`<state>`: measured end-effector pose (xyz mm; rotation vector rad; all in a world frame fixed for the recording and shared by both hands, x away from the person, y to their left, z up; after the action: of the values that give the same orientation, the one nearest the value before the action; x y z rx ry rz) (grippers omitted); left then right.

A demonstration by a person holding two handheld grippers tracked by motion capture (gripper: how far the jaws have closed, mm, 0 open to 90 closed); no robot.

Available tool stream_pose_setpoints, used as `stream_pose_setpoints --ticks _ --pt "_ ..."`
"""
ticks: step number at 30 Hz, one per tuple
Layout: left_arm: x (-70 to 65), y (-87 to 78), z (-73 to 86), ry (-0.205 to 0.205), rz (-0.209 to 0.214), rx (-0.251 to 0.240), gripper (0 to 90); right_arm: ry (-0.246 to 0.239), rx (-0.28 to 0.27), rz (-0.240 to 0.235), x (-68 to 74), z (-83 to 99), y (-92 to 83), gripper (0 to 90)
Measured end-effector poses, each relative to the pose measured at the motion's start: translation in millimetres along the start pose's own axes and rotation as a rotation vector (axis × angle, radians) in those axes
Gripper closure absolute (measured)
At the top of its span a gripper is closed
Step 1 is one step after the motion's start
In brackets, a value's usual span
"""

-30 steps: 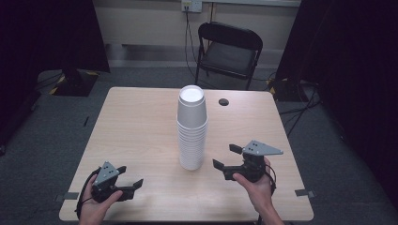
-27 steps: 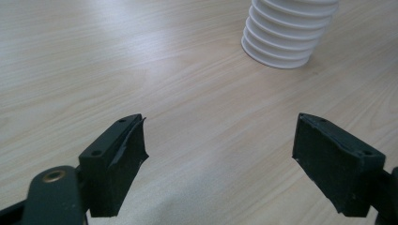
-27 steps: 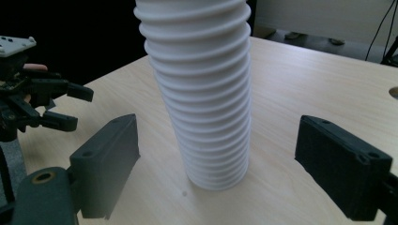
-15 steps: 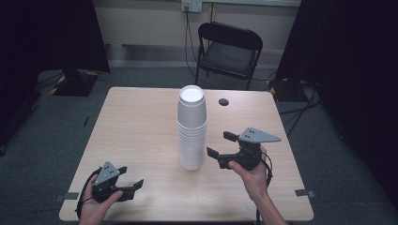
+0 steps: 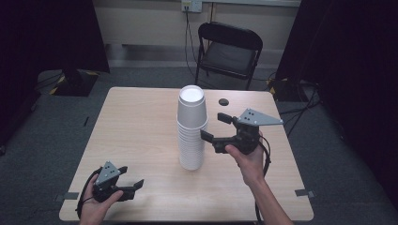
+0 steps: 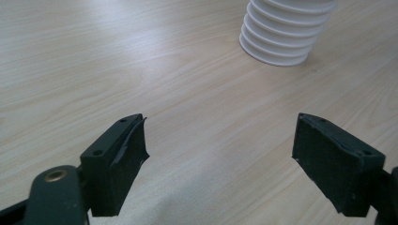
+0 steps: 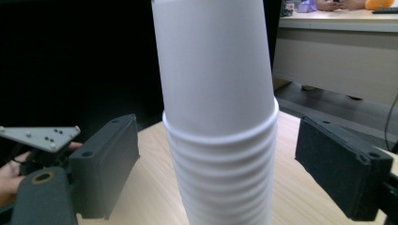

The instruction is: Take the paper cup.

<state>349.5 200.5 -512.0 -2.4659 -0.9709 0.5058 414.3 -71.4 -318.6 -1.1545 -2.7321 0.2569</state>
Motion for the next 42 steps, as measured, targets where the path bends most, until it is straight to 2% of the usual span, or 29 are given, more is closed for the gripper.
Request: stream_pose_setpoints --ticks 2,5,7,12,18,23,28,37,42 --pt "-0.3 0.8 0.2 -0.002 0.003 0.003 17.6 0.032 0.0 -0.032 0.7 -5.4 4.5 13.5" --pt "0.3 1.0 0.3 0.004 0.003 0.005 17.6 0.006 -0.007 -0.016 0.2 -12.3 10.2 13.5" --pt "0.7 0.9 0.4 0.003 0.002 0.004 17.6 0.003 -0.009 -0.03 1.3 -16.9 13.5 13.5" --pt "0.9 1.4 0.4 -0.007 0.005 0.003 17.6 -0.023 -0.017 -0.026 3.8 -28.4 21.0 13.5" --pt "-1.6 1.2 -2.5 0.014 0.009 -0.013 17.6 -0.038 -0.016 -0.019 7.1 -39.5 32.9 13.3" --pt "-1.6 0.9 -2.6 0.012 0.011 -0.018 17.6 -0.068 -0.005 -0.021 11.0 -44.2 44.8 13.0" --pt "-1.2 0.7 -2.5 0.013 0.009 -0.017 17.6 -0.069 0.007 -0.008 11.7 -43.5 56.1 12.7" --pt "-1.0 0.6 -2.0 0.008 0.009 -0.016 17.7 -0.056 0.037 -0.03 11.3 -33.5 70.3 12.1" --pt "-1.1 0.3 -2.3 0.015 0.008 -0.013 17.6 -0.076 0.071 -0.006 10.9 -24.3 77.9 11.7"
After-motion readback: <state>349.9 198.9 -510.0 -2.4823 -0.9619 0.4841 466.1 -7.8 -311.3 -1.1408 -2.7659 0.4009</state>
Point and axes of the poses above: each handheld gripper's, and its own axes: y roughly forward along the jaws, z roughly out of its underside, x roughly to its left, the point moved 9 cm from there along y, roughly forward along the jaws, and after that the axes turned 10 degrees about z, right-handed, at the moved point
